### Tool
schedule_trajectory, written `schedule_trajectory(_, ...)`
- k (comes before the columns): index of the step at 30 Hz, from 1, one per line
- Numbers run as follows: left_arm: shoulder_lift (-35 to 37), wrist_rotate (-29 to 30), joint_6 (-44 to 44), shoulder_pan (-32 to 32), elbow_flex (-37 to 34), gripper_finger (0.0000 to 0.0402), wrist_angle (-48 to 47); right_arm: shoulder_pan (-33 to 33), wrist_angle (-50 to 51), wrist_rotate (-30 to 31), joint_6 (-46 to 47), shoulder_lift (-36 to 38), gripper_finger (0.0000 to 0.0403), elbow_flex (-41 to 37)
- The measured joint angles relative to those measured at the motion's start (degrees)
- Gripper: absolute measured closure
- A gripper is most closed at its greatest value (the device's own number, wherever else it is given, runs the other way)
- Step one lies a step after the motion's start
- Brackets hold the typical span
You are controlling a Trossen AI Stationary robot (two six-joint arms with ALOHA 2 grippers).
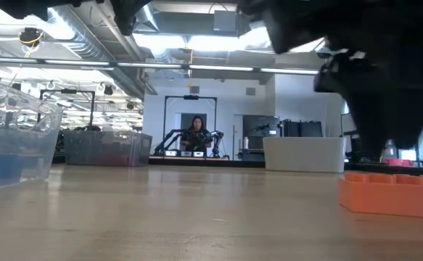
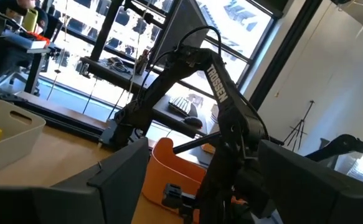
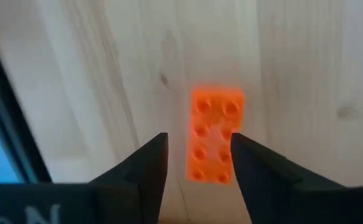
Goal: Sort & place blocks by color
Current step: Put the orange game piece into the orange bin
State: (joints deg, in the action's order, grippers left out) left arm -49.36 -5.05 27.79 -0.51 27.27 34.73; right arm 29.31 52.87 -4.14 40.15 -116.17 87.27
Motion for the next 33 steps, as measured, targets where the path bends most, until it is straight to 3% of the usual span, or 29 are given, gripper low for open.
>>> schedule_trajectory(20, 0.0, 1.97, 0.0, 0.0, 0.0, 0.0108, -3.17, 0.29, -9.78, 1.99, 1.44, -0.11, 0.0228, -9.07)
schedule_trajectory(33, 0.0, 2.61, -1.36, 0.0, 0.0, 0.0108, -3.28, 0.27, -12.38, 1.86, 5.1, 0.04, 0.0237, -9.84)
